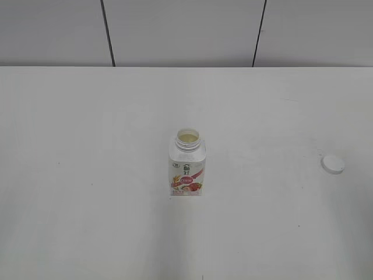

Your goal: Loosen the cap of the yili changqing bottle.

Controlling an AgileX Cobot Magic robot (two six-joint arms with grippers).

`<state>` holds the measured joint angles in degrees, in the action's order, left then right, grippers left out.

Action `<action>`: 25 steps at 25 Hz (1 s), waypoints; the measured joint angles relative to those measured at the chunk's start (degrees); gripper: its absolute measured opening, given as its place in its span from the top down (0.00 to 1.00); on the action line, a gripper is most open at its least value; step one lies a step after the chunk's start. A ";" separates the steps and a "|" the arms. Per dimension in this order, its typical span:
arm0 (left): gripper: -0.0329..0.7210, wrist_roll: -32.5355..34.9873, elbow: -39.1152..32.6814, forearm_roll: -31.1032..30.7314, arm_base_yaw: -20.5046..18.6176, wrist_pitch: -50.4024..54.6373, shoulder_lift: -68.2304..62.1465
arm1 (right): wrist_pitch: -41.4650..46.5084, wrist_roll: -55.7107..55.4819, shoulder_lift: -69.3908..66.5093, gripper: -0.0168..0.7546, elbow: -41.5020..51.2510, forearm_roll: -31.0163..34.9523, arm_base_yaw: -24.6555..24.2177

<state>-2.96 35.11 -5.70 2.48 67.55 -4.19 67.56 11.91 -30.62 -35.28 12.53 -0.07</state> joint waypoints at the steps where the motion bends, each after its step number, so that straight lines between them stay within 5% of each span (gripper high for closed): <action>1: 0.28 0.17 0.00 0.25 0.00 -0.22 0.95 | -0.61 0.29 1.52 0.29 1.21 0.03 0.00; 25: 0.28 0.45 -5.25 4.37 0.00 -6.53 4.62 | -3.78 1.88 31.07 0.29 5.27 -1.09 0.00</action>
<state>-2.51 29.86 -1.33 2.48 61.03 0.43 63.79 13.79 0.45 -30.01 11.44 -0.07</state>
